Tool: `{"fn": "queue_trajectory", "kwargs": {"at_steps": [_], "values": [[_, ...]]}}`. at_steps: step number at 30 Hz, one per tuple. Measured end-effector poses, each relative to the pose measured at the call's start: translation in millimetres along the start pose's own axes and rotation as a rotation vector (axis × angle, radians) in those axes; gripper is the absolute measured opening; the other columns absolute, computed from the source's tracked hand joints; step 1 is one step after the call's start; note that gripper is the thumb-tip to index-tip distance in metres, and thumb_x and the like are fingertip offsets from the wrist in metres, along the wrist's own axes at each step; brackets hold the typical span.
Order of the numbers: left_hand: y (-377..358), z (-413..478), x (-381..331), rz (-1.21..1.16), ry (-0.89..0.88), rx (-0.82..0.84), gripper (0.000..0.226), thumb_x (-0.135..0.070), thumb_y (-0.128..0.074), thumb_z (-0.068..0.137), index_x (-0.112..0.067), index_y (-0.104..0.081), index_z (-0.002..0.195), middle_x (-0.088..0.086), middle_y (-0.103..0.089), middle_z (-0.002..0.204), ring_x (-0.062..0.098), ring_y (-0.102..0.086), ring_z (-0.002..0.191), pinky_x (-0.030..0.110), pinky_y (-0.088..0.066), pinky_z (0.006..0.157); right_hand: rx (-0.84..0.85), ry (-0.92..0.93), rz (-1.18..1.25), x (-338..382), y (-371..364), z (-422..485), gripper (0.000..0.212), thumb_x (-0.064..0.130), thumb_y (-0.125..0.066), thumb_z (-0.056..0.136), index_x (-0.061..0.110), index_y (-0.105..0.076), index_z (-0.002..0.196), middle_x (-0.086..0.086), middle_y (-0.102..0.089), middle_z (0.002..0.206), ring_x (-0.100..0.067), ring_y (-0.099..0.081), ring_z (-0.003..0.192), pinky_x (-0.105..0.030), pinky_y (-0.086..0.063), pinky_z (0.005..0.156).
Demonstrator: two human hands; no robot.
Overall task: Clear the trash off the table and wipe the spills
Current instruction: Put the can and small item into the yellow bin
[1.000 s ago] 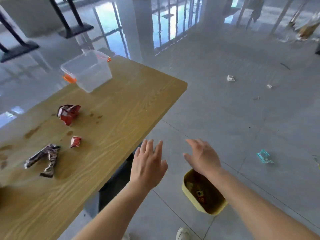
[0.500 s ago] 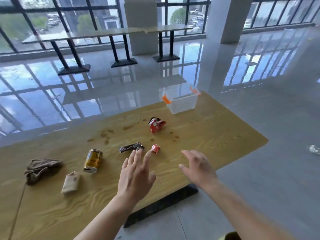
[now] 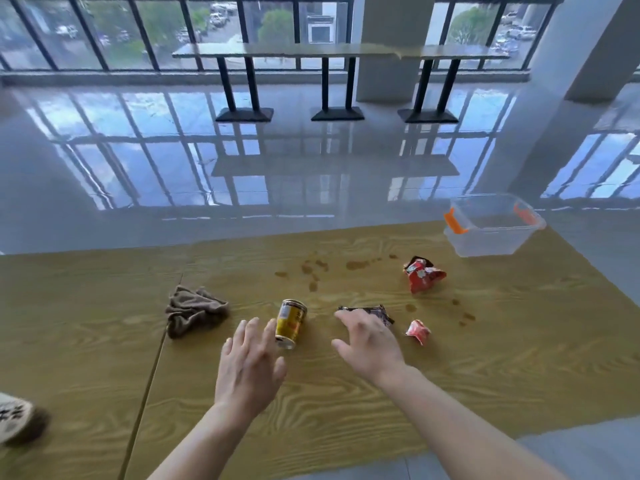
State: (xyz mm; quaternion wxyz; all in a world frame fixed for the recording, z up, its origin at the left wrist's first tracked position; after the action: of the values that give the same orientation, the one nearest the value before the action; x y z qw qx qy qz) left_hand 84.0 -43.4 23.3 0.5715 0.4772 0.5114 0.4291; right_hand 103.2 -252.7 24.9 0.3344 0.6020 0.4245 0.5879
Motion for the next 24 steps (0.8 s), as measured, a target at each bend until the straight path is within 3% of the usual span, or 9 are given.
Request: {"fn": "queue_trajectory", "kwargs": {"at_steps": [5, 9, 17, 24], "values": [[-22.5, 19.8, 43.8, 0.011, 0.09, 0.083, 0.068, -0.043, -0.053, 0.085, -0.024, -0.031, 0.146, 0.008, -0.036, 0.147, 0.027, -0.033, 0.136, 0.041, -0.041, 0.101, 0.082, -0.016, 0.019, 35.2, -35.1, 46.3, 0.05, 0.039, -0.06, 0.092, 0.023, -0.047, 0.138, -0.006, -0.054, 0.132, -0.028, -0.049, 0.121, -0.038, -0.042, 0.102], [-43.4, 33.8, 66.0, -0.05, 0.187, 0.178, 0.059, -0.045, -0.053, 0.087, -0.031, -0.032, 0.14, 0.006, -0.041, 0.13, 0.025, -0.045, 0.113, 0.039, -0.05, 0.082, 0.122, -0.084, 0.022, 53.3, -62.8, 76.3, 0.053, 0.044, -0.058, 0.091, 0.025, -0.043, 0.138, -0.007, -0.05, 0.133, -0.03, -0.047, 0.118, -0.04, -0.041, 0.098], [-79.2, 46.8, 78.3, -0.129, 0.206, 0.306, 0.065, -0.039, -0.065, 0.083, -0.034, -0.033, 0.14, 0.003, -0.043, 0.12, 0.021, -0.046, 0.113, 0.032, -0.048, 0.088, 0.185, -0.288, 0.026, 63.7, -110.5, 112.9, 0.075, 0.064, -0.055, 0.087, 0.029, -0.027, 0.147, -0.009, -0.026, 0.15, -0.036, -0.036, 0.128, -0.041, -0.036, 0.105], [-83.0, 51.9, 82.8, -0.143, 0.206, 0.286, 0.051, -0.026, -0.064, 0.076, -0.031, -0.046, 0.124, 0.0, -0.043, 0.11, 0.021, -0.045, 0.105, 0.033, -0.05, 0.079, 0.204, -0.286, 0.049, 64.5, -122.6, 116.1, 0.065, 0.032, -0.069, 0.081, 0.029, -0.035, 0.137, -0.01, -0.027, 0.144, -0.036, -0.042, 0.117, -0.038, -0.039, 0.1]]}}
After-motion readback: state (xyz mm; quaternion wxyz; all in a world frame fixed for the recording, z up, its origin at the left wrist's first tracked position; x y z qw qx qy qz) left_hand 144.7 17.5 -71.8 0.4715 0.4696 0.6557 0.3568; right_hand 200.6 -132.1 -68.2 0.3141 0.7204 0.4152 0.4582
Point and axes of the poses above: each hand's wrist, its own z-axis towards the middle knuckle, its own y-axis out of the back of the hand, x = y × z, the point moved 6 cm from there along z, towards the middle knuckle
